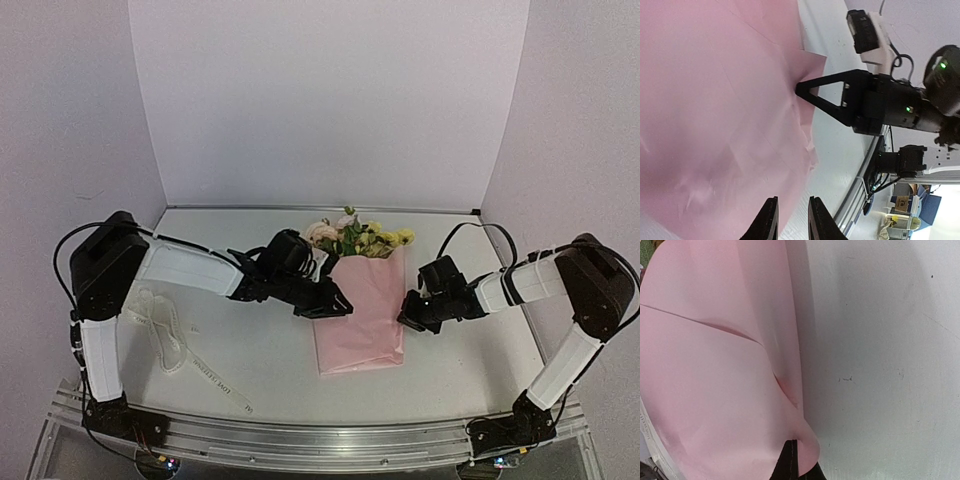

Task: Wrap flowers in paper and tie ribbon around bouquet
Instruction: Press the fold line of the folded wrapping paper.

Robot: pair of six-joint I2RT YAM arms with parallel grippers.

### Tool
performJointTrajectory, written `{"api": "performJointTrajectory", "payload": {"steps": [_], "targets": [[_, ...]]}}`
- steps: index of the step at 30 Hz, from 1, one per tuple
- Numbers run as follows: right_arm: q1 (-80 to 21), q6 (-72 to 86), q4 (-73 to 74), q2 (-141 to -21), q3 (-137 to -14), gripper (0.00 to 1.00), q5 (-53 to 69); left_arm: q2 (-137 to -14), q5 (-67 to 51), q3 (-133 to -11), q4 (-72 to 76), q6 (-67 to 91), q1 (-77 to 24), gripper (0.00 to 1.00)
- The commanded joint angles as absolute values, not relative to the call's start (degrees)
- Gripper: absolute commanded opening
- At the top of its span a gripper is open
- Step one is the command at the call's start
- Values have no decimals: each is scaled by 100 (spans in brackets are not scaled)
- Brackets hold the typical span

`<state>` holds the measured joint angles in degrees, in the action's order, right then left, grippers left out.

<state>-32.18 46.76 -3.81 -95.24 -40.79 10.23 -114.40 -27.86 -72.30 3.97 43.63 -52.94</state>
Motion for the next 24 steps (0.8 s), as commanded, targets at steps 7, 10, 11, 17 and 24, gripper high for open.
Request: {"api": "performJointTrajectory", "payload": {"steps": [7,10,11,17,24], "targets": [[-3235,4660,-376,-9511,-4185,0,905,-10902,-4179,-5399,2331,5092,-5046,15],[-3235,4650,-356,-9566,-4232,0,917,-11129,-4614,-5099,3188,5528,-5044,14],[-3236,4650,-352,-9577,-4248,0,918,-11245,-4649,-5061,3332,5610,-5033,14],[-3240,4591,-257,-9599,-4305,0,897,-11638,-4390,-4747,3792,6186,-4795,13],[-3235,4510,-159,-9588,-4330,0,841,-11783,-3808,-4936,2780,6123,-4685,15]]}}
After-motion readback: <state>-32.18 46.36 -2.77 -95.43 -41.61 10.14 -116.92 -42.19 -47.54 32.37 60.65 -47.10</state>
